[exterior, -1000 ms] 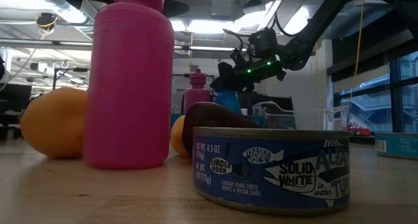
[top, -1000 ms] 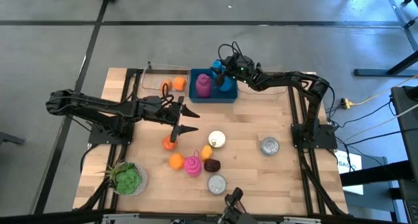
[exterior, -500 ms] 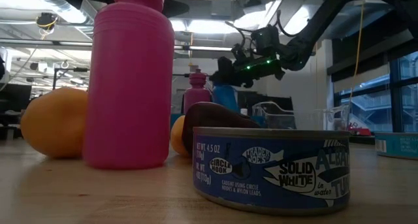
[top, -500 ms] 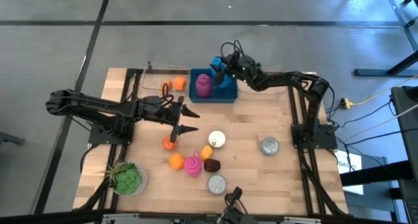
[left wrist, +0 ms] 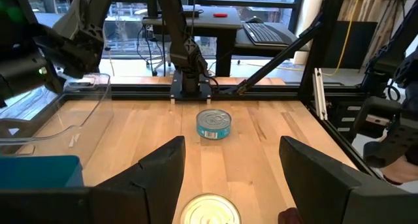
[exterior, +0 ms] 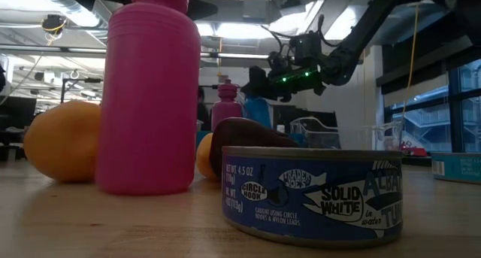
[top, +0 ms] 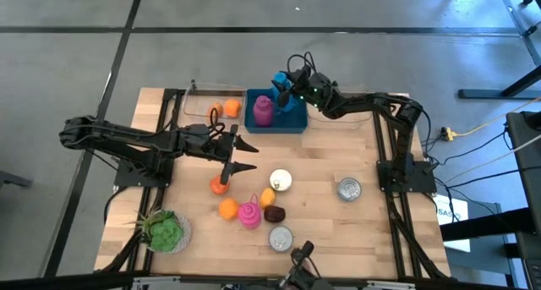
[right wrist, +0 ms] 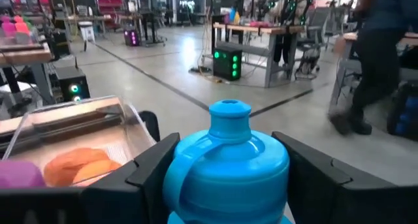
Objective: Pick & Place Food Item
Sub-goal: Put the blue water bottle into the blue bin
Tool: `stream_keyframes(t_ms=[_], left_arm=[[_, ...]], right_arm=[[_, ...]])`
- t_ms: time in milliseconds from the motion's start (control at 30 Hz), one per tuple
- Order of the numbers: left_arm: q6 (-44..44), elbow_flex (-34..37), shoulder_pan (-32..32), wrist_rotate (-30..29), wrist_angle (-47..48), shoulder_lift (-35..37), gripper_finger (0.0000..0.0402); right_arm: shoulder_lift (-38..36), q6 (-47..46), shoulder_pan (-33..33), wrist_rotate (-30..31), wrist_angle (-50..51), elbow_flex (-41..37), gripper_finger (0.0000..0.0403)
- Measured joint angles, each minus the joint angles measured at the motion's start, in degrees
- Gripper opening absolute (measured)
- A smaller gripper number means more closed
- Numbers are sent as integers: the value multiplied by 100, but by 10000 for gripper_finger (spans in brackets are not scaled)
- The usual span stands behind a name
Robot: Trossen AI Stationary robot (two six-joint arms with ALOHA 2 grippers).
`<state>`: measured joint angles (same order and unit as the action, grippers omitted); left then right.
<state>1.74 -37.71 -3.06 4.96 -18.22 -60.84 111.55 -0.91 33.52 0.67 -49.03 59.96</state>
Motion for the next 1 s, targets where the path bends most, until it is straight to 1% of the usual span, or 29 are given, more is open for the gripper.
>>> stream_keyframes(t_ms=[200,267,467,733,867,1000], left_arm=[[2,0,1,1,2,0,240],[16,0,1,1,9,0,240],[-42,0,1,-1,2,0,240],[-42,0,1,1,2,0,240],[-42,0,1,1,2,0,240],[-42,0,1,1,2,0,240]], right_arm=[[279,-68,0,42,-554,0,214],[286,-83,-2,42,-578,-1,215],[281,-78,0,195,-561,0,234],[281,-57,-2,135,-560,0,225],[281,-165,4,85,-560,0,248],[279,-169,22,-208,-552,0,275]])
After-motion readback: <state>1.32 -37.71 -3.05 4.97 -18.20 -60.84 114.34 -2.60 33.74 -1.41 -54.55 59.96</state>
